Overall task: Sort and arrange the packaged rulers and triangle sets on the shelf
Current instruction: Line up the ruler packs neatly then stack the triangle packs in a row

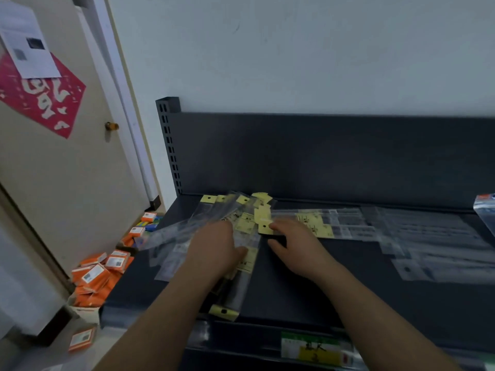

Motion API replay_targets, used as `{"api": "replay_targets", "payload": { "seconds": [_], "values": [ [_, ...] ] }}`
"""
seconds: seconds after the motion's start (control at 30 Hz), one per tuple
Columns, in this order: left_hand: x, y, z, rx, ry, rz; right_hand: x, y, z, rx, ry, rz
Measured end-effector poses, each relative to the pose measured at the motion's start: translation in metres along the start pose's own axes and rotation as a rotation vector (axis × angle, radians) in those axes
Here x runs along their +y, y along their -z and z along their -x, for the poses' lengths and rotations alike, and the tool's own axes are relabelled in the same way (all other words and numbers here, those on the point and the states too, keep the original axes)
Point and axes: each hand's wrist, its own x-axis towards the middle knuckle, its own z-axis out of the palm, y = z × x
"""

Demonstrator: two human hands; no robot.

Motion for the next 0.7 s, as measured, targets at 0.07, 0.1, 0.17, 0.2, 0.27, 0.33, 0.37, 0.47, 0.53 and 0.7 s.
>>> {"api": "replay_targets", "payload": {
  "seconds": [0.07,0.1,0.17,0.2,0.27,0.33,0.37,0.47,0.53,0.7],
  "values": [
    [-0.003,0.001,-0.003,-0.027,0.021,0.058,0.004,-0.004,0.000,-0.011,-0.006,0.030],
    [-0.005,0.002,-0.003,-0.046,0.034,0.091,0.005,-0.005,0.001,-0.012,-0.002,0.031],
    [-0.008,0.004,-0.005,-0.082,0.041,0.125,0.006,-0.005,0.003,-0.012,0.006,0.031],
    [-0.009,0.005,-0.005,-0.099,0.037,0.134,0.006,-0.005,0.003,-0.009,0.009,0.033],
    [-0.012,0.007,-0.007,-0.108,0.032,0.162,0.006,-0.006,0.003,0.000,0.015,0.029],
    [-0.015,0.008,-0.006,-0.119,0.032,0.225,0.006,-0.007,0.003,0.008,0.022,0.019],
    [-0.019,0.008,-0.004,-0.121,0.032,0.278,0.007,-0.007,0.003,0.008,0.026,0.014],
    [-0.034,0.017,0.002,-0.073,0.041,0.447,0.008,-0.008,0.003,0.030,0.041,-0.023],
    [-0.041,0.027,0.002,0.004,0.032,0.497,0.004,-0.006,0.000,0.105,0.009,-0.151],
    [-0.022,0.029,-0.004,0.006,-0.080,0.620,-0.023,0.004,-0.017,-0.016,-0.222,-0.874]
  ]
}}
